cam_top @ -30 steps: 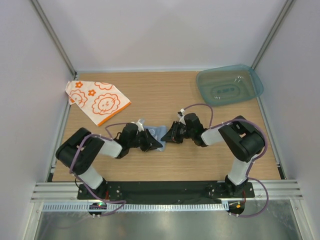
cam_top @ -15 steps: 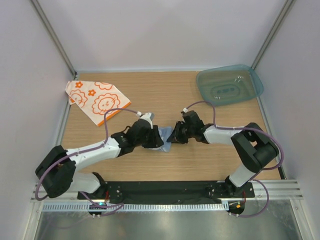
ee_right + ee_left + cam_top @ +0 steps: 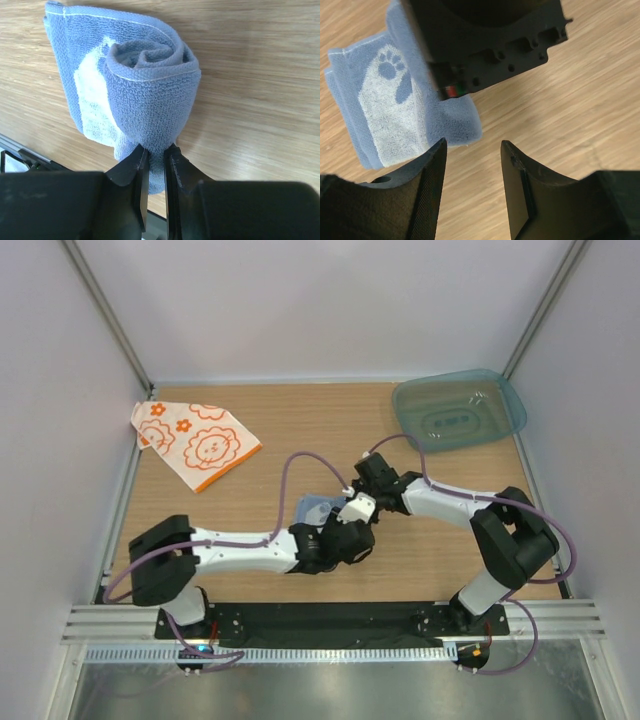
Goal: Roll the towels
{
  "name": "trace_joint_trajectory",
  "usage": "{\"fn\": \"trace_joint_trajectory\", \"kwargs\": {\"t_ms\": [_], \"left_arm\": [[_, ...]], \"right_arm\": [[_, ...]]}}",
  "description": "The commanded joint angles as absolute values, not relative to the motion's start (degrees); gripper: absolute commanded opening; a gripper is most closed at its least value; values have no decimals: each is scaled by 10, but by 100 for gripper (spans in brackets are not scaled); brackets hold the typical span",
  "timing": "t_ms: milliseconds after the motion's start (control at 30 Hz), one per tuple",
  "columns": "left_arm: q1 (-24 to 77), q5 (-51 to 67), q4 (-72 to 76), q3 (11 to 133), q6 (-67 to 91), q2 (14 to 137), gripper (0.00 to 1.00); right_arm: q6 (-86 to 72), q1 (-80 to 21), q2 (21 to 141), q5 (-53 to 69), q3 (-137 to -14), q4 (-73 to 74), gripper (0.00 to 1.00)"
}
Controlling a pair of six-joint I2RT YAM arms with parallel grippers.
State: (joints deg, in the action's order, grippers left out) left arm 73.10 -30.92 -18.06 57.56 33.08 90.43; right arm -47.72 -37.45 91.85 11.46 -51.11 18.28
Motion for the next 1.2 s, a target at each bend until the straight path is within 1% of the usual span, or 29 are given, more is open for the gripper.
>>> {"fn": "trace_joint_trajectory", "kwargs": {"t_ms": [0, 433, 500, 567, 633, 733, 800, 833, 900, 933, 1000, 1033, 1167], "left_arm": [[741, -379, -206, 611, 304, 953, 49], [747, -424, -208, 630, 313, 1028, 49], [747, -425, -208, 623, 320, 1035, 50], [747, -426, -207, 617, 325, 1039, 54], [747, -431, -204, 608, 332, 1041, 56], [747, -432, -201, 600, 340, 1049, 55], [747, -433, -200, 596, 343, 1055, 50], [747, -433, -195, 590, 345, 1056, 44], [747, -433, -191, 586, 346, 1056, 37], [747, -432, -186, 584, 346, 1057, 31], [747, -432, -185, 581, 347, 1057, 25], [746, -432, -183, 580, 346, 1056, 19], [743, -415, -172, 570, 343, 1048, 12]], "right_arm": [[-473, -381, 900, 112, -536, 225, 14], [-477, -388, 899, 137, -541, 222, 14], [-477, -388, 899, 141, -543, 224, 14], [-476, -387, 901, 150, -546, 224, 14], [-476, -388, 902, 155, -547, 226, 14], [-476, -388, 901, 161, -548, 228, 15], [-477, -388, 900, 167, -548, 228, 15], [-478, -388, 901, 171, -548, 227, 15], [-480, -388, 901, 178, -548, 225, 15], [-482, -388, 902, 185, -548, 224, 16], [-483, -388, 903, 192, -548, 220, 16], [-485, -388, 904, 200, -549, 219, 16], [-486, -387, 902, 205, -548, 216, 19]]}}
